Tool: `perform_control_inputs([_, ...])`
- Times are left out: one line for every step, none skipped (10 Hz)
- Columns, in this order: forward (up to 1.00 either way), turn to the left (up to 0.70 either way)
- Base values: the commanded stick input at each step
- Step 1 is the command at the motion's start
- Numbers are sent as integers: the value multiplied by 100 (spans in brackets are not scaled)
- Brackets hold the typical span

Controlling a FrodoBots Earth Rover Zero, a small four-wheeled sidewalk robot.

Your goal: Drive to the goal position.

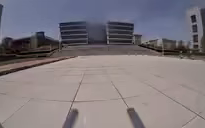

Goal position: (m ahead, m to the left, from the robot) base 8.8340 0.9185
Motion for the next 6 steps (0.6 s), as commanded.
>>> perform_control_inputs([70,0])
perform_control_inputs([70,0])
perform_control_inputs([70,0])
perform_control_inputs([70,0])
perform_control_inputs([70,0])
perform_control_inputs([70,0])
